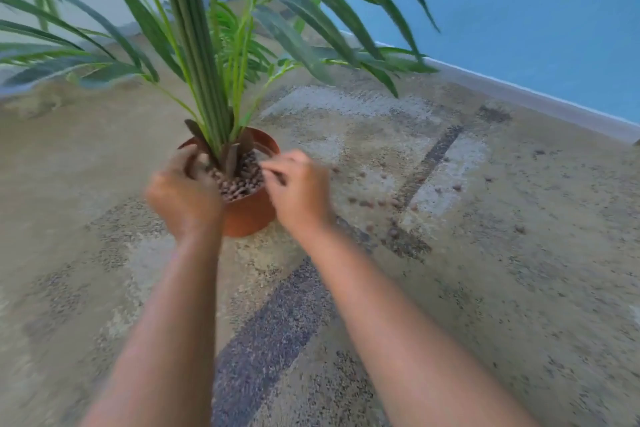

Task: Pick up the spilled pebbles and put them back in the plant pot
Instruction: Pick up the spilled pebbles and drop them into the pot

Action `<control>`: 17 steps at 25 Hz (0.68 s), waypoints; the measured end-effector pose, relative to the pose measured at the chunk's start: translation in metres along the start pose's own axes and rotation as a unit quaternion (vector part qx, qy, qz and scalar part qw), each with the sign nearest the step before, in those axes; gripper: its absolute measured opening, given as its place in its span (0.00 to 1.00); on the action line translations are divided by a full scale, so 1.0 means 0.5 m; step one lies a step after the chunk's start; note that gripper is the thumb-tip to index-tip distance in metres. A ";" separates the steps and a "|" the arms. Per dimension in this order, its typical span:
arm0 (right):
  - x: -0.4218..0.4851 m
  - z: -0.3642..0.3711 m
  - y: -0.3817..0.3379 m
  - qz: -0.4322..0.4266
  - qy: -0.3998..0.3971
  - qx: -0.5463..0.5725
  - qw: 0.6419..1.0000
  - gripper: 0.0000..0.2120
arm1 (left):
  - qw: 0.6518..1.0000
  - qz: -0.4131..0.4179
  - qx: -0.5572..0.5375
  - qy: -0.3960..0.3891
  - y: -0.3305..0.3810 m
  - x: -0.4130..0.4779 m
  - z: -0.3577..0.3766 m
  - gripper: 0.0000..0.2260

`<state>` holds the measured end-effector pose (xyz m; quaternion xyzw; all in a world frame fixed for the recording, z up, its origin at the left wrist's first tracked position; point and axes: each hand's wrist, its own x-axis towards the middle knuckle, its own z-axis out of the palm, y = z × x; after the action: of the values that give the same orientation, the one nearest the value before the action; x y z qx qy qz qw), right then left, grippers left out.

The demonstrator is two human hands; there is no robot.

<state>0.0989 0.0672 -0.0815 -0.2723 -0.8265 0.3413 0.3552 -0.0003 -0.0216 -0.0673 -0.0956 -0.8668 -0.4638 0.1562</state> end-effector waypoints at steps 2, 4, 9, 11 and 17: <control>0.041 0.050 -0.029 0.018 -0.015 0.008 1.000 0.10 | 0.995 -0.038 0.067 -0.063 -0.037 0.042 0.021 0.16; 0.032 0.070 -0.032 0.044 -0.024 0.014 0.999 0.10 | 0.991 -0.064 0.063 -0.097 -0.060 0.047 0.035 0.18; -0.075 0.004 -0.004 0.147 0.054 0.079 0.984 0.10 | 0.994 -0.058 -0.021 -0.090 -0.049 -0.023 -0.011 0.12; -0.112 -0.056 -0.004 0.236 0.076 0.112 0.962 0.10 | 0.990 -0.069 -0.048 -0.114 0.004 -0.092 -0.036 0.09; -0.164 -0.325 -0.079 0.358 0.105 0.121 0.920 0.10 | 0.964 -0.117 -0.114 -0.212 0.268 -0.278 -0.138 0.03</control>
<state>0.2655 0.0463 -0.0005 -0.5397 -0.5841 0.5122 0.3244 0.1837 -0.0082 0.0222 -0.1071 -0.8266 -0.5437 -0.0979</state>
